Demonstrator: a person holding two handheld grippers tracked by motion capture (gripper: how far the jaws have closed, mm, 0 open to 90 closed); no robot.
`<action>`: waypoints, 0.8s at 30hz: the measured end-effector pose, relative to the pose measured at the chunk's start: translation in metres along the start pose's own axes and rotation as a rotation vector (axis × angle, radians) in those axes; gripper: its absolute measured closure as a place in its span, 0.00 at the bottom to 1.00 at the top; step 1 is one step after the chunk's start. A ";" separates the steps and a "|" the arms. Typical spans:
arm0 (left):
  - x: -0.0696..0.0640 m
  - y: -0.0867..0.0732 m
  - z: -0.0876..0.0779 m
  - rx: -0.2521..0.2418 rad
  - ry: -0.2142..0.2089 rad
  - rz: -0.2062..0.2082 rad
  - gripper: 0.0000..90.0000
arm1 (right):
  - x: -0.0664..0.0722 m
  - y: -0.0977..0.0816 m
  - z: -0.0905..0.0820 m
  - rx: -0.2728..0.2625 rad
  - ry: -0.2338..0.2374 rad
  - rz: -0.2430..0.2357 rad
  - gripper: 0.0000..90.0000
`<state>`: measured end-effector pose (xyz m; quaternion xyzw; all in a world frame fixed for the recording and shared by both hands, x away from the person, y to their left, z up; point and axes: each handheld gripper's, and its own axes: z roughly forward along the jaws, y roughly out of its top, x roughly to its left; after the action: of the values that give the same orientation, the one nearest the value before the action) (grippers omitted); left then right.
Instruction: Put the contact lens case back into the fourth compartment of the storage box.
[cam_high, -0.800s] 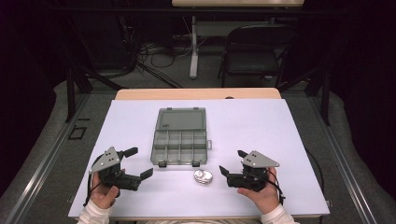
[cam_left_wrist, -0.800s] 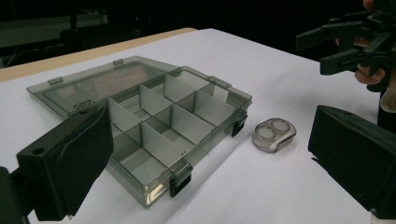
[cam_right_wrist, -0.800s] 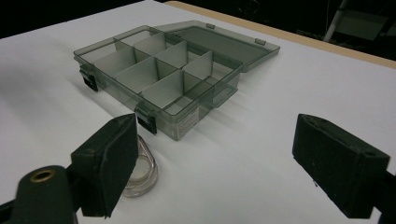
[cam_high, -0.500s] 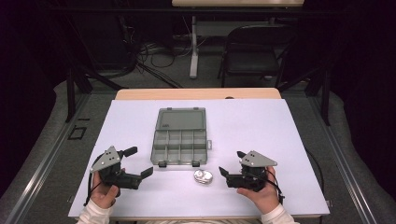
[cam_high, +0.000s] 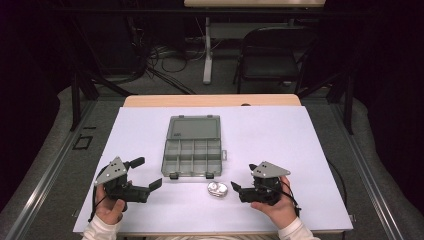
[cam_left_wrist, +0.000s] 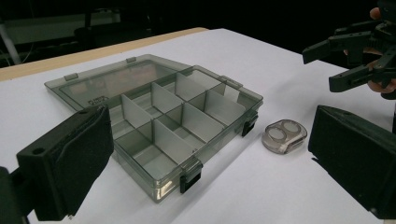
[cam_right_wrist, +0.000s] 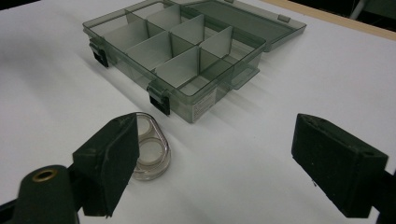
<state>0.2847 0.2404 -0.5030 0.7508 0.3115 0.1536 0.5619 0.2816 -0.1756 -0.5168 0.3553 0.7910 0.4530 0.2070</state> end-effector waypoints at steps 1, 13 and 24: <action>0.000 0.000 0.000 0.001 0.004 -0.002 0.01 | 0.000 0.000 0.000 0.005 0.003 -0.005 0.17; -0.002 0.002 0.005 0.100 0.034 0.031 0.01 | -0.001 0.001 0.007 0.075 0.034 -0.007 0.19; -0.005 0.001 0.006 0.099 0.020 0.025 0.01 | -0.003 0.011 0.012 0.132 0.063 -0.022 0.23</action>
<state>0.2852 0.2326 -0.5040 0.7800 0.3149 0.1525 0.5188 0.2954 -0.1678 -0.5132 0.3450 0.8292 0.4085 0.1631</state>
